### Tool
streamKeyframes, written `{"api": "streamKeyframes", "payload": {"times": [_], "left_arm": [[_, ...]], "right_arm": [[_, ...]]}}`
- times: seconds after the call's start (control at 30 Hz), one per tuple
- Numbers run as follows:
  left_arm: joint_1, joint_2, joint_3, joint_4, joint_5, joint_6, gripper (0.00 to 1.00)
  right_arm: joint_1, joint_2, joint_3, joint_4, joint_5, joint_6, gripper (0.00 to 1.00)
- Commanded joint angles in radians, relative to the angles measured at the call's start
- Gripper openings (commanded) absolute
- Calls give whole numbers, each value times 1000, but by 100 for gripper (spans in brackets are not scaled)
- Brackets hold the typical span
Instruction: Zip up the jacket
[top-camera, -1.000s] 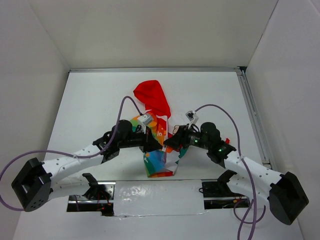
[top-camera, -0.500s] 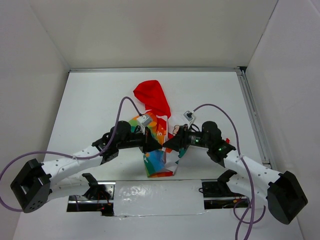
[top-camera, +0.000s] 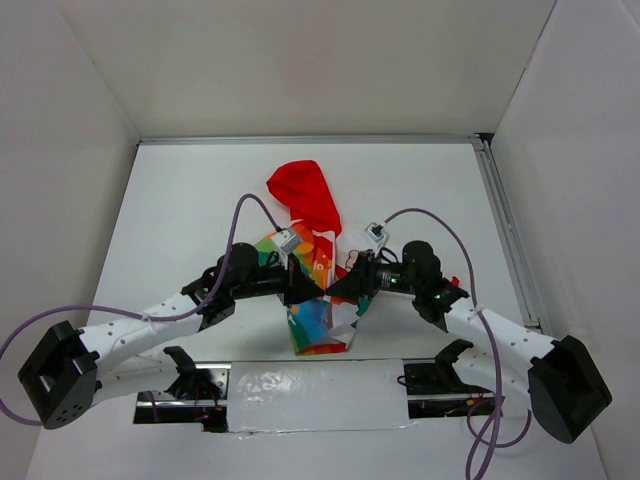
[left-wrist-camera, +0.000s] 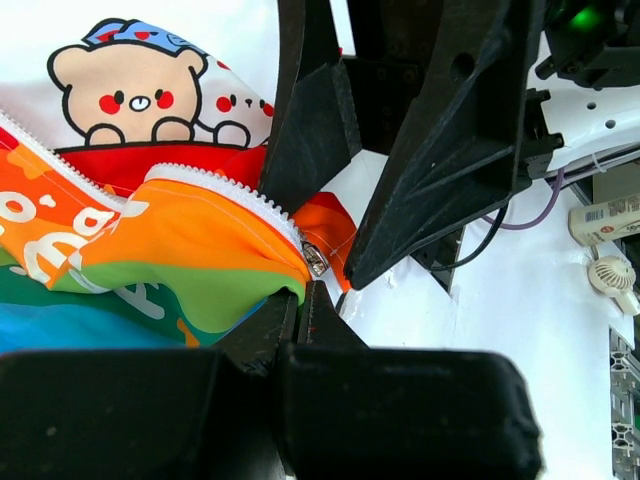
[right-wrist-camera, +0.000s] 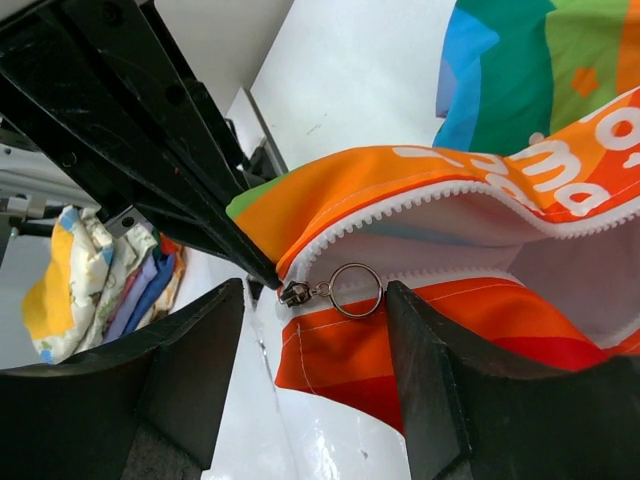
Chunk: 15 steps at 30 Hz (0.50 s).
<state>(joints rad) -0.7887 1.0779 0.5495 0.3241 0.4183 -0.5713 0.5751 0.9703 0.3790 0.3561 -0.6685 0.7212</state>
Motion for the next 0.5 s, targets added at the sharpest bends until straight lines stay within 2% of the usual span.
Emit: {"api": "streamKeyframes", "payload": {"times": [0.0,0.2,0.47], "left_arm": [[2,-19,-3,85,13,34,0],[2,-12,6,84,10,37,0],[0,4,0,75,-12,30,0]], "right_arm": [[-4,28,-6,79,-68,12,65],[-9,31,-2,106,-75,43,60],[-11,-27,30,60,-66,53,55]]}}
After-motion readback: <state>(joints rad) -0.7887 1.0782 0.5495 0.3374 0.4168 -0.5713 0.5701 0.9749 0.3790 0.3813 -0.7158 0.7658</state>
